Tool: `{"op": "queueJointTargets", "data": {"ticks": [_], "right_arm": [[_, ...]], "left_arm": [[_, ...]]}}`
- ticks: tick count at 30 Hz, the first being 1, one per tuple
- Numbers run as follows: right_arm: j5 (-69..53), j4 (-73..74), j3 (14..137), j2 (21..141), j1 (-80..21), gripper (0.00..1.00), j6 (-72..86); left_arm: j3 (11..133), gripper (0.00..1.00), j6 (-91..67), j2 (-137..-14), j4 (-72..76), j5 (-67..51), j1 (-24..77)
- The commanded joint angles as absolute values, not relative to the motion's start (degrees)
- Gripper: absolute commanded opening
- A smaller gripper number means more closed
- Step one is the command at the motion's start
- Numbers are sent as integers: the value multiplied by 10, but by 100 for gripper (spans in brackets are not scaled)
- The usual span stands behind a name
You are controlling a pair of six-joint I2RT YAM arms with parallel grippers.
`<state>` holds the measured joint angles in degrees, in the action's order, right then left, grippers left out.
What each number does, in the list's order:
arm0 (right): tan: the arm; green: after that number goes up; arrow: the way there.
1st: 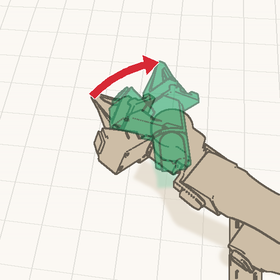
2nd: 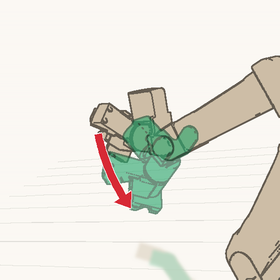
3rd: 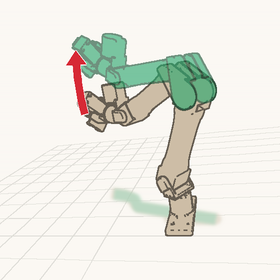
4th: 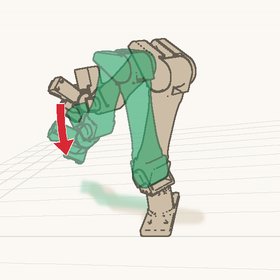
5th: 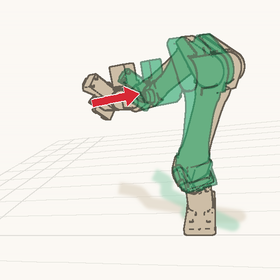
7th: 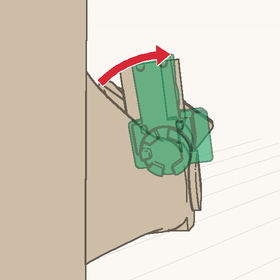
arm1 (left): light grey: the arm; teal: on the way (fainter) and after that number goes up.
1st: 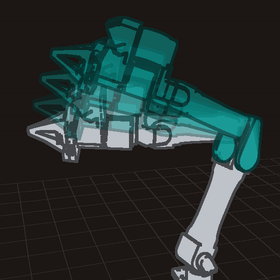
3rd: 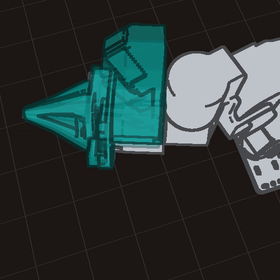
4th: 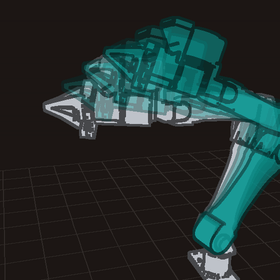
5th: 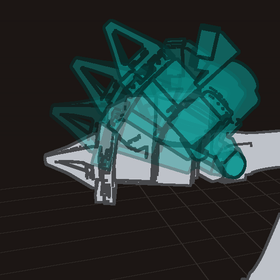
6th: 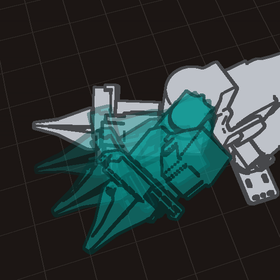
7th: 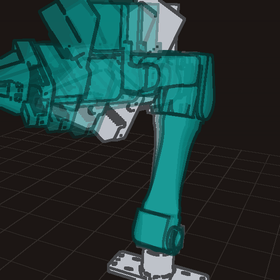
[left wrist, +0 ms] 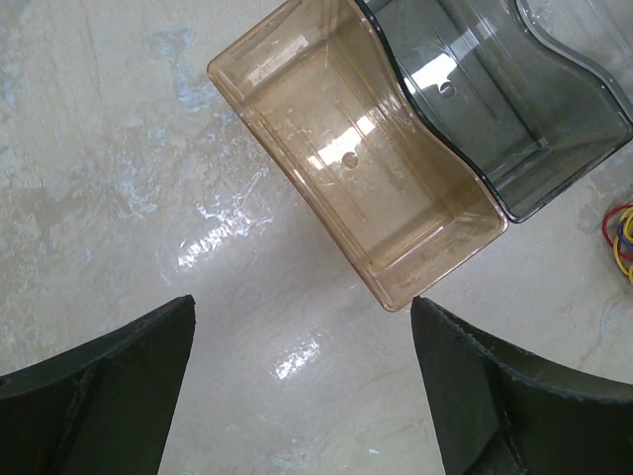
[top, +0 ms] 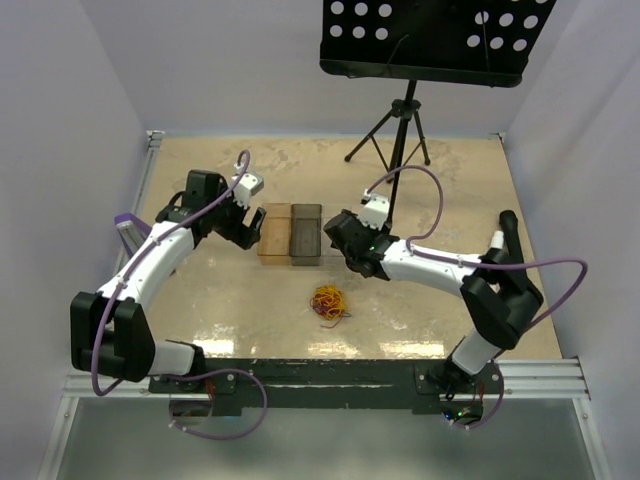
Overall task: Untangle the cables
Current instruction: Move the bin to the center of the board.
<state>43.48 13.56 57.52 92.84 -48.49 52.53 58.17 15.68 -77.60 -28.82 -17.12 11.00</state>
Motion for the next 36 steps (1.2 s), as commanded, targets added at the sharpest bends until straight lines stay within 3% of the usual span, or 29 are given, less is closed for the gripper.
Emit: {"op": "queueJointTargets", "data": {"ticks": [1,8,25,28,36], "right_arm": [[442,115,595,950,-480,73,512],[432,105,551,933,-481,62,536],[421,136,451,835,-481,58,608],[429,153,445,817,-481,59,618],[432,205,477,739,-514,73,608]], "left_arm": [[577,95,163,-765,-293,-178,111],[578,95,151,-767,-287,-175,115],[628,98,178,-722,-356,-213,189],[620,99,201,-704,-368,-231,215],[594,98,259,-681,-415,-272,295]]}}
